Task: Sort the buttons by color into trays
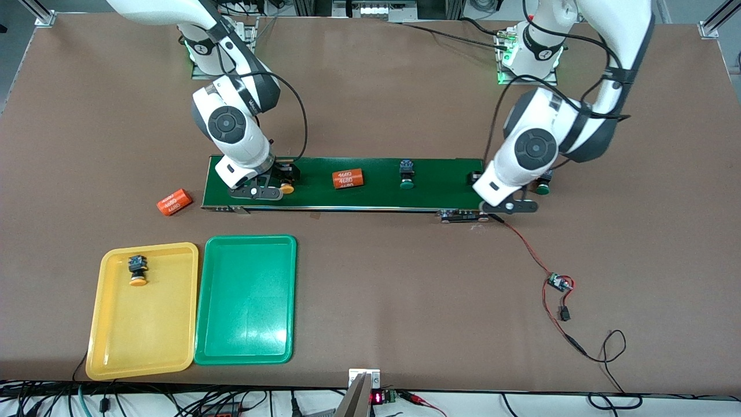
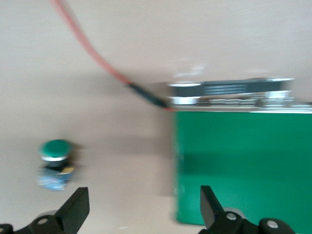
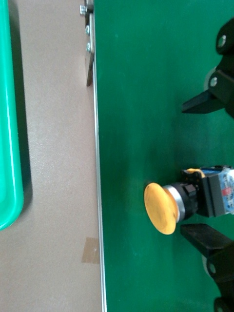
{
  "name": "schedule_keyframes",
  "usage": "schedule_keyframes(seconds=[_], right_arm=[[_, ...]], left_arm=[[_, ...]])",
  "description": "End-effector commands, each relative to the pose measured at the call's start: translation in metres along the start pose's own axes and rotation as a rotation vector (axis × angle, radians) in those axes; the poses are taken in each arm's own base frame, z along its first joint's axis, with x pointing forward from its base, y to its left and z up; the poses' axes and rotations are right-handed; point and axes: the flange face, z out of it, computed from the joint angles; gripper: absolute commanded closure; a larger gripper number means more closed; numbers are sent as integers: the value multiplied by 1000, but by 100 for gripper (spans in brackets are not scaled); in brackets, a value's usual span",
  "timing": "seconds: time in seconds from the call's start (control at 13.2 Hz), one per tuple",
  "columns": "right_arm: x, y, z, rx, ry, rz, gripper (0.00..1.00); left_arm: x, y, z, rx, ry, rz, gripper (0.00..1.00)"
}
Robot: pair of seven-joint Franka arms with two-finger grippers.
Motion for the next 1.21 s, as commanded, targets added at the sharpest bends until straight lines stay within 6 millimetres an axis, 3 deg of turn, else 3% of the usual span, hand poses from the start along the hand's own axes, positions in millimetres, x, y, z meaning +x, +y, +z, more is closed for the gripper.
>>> schedule_keyframes(seconds=[0.0, 0.23, 0.38, 0.6, 0.83, 1.06, 1.13], right_arm=[[2, -1, -2, 1, 21, 8, 15], [9, 6, -6, 0, 23, 11, 63], [17, 14, -12, 4, 32, 18, 81], [40, 35, -30, 7, 56, 22, 82], [80, 87, -52, -46, 74, -27, 82], [114, 151, -57, -80, 99, -63, 81], [128, 172, -59, -85, 110, -81, 81]], left_arm=[[-1, -49, 22, 73, -68, 127, 0], [5, -101, 62, 53, -130, 295, 0], [0, -122, 87, 34, -109, 333, 0], [-18, -130, 132, 5, -50, 348, 0], [-20, -138, 148, -1, -52, 383, 3], [-24, -137, 162, -5, -80, 388, 48], [-23, -137, 158, -6, -77, 384, 58]])
